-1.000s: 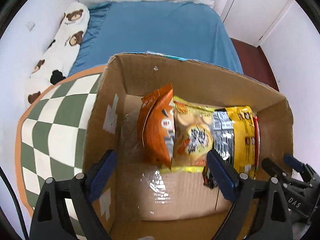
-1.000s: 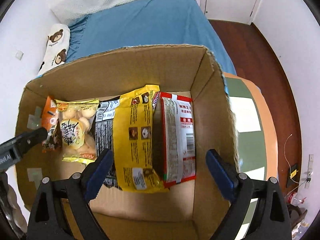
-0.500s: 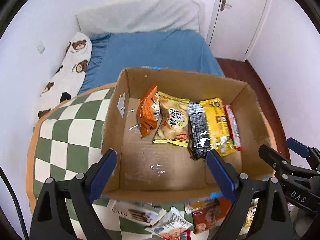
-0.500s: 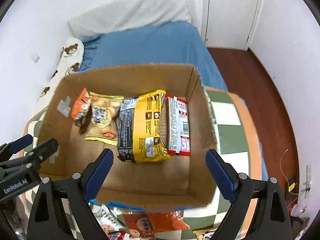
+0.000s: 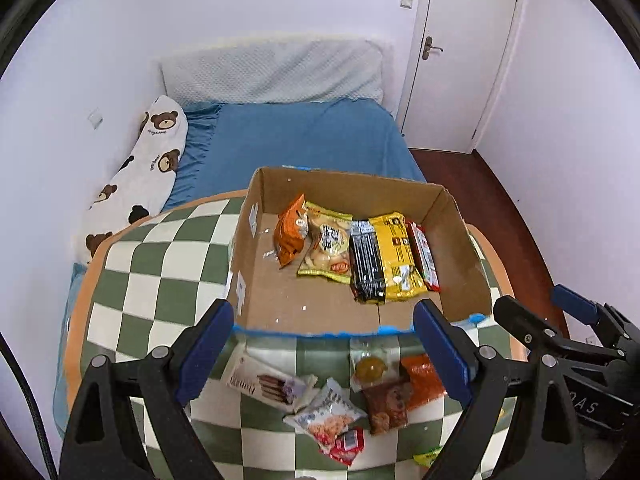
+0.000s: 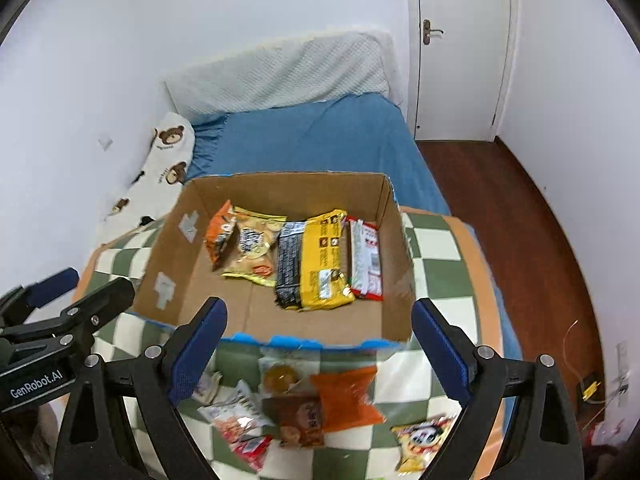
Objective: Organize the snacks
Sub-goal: 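Move both tools back over the remaining snacks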
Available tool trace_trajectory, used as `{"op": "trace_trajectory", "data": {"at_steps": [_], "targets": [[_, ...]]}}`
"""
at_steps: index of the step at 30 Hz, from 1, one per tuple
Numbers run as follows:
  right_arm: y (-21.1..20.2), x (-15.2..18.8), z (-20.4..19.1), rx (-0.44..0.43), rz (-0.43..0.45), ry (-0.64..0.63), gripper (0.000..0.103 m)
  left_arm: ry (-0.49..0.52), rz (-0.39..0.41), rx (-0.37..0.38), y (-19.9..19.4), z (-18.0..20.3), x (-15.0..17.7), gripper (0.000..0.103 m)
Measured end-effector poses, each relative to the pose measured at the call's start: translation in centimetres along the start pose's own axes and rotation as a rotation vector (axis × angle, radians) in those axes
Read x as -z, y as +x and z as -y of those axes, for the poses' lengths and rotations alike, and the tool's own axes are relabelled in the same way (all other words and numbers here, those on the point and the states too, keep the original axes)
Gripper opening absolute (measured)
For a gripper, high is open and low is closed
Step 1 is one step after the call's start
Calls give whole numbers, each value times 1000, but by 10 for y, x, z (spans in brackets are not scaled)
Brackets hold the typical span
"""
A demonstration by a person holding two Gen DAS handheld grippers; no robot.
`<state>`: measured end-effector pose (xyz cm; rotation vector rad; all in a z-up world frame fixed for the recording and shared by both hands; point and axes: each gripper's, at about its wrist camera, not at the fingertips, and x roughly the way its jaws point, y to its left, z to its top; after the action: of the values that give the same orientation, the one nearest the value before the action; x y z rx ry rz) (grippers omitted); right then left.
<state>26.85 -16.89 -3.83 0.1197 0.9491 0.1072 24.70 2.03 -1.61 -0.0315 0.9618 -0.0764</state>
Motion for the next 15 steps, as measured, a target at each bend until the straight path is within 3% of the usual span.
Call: {"op": "trace_trajectory", "data": {"at_steps": [4, 8, 13, 15], "targets": [[-7, 19, 3, -16, -27, 24, 95, -6, -31, -19, 1, -4, 20, 92], [14, 46, 17, -34, -128, 71, 95, 5, -145, -32, 32, -10, 54, 92], [63, 93, 41, -46, -296, 121, 95, 247, -331, -76, 103, 15, 103, 92], [80, 110, 52, -37, -345, 144, 85, 338, -405, -84, 131, 26, 120, 92]]}}
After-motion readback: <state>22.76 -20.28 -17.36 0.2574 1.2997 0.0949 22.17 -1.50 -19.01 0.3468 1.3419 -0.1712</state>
